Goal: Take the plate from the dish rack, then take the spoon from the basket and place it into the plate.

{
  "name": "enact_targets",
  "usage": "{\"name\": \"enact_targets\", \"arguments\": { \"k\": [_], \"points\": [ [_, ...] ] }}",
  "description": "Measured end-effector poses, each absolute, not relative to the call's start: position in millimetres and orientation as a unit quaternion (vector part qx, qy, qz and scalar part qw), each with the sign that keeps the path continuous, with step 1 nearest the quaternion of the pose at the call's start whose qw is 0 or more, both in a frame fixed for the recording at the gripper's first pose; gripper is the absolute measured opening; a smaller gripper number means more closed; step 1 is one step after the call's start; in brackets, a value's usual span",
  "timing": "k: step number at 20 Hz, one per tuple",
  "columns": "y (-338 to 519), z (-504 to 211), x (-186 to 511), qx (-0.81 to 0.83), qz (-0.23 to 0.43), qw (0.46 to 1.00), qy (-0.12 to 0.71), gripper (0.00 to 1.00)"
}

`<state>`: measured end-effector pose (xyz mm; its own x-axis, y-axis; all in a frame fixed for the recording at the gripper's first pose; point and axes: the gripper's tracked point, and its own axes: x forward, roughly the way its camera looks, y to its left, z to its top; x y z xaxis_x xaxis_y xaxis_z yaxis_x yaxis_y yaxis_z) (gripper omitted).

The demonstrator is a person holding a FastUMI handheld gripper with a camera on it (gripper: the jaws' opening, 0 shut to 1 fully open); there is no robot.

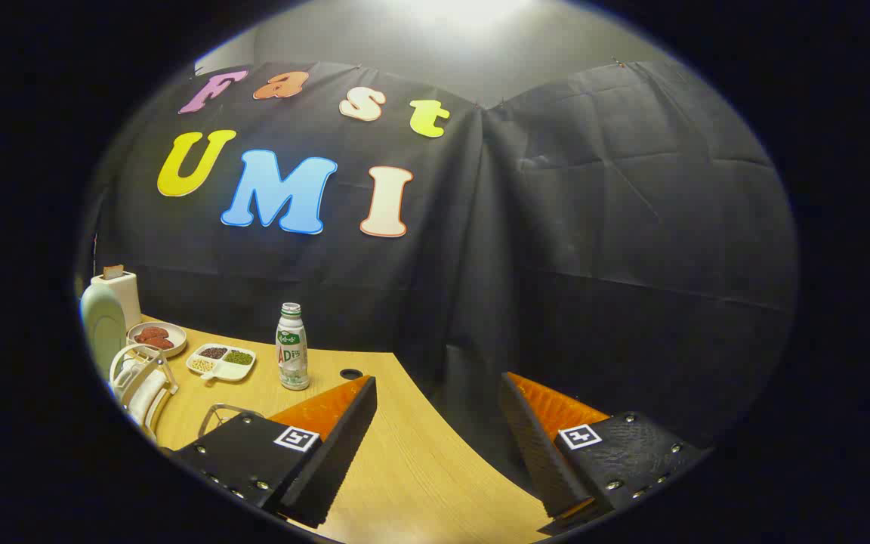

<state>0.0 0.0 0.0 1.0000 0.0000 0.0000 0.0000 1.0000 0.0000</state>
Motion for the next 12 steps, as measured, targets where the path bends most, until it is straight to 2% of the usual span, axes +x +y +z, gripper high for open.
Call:
{"name": "enact_targets", "arguments": {
  "k": [5, 12],
  "points": [
    [41, 32, -61, 0.007, 0.001, 1.000, 0.011, 0.99],
    [172, 76, -118, 0.039, 0.110, 0.993, 0.000, 0.99]
  ]
}}
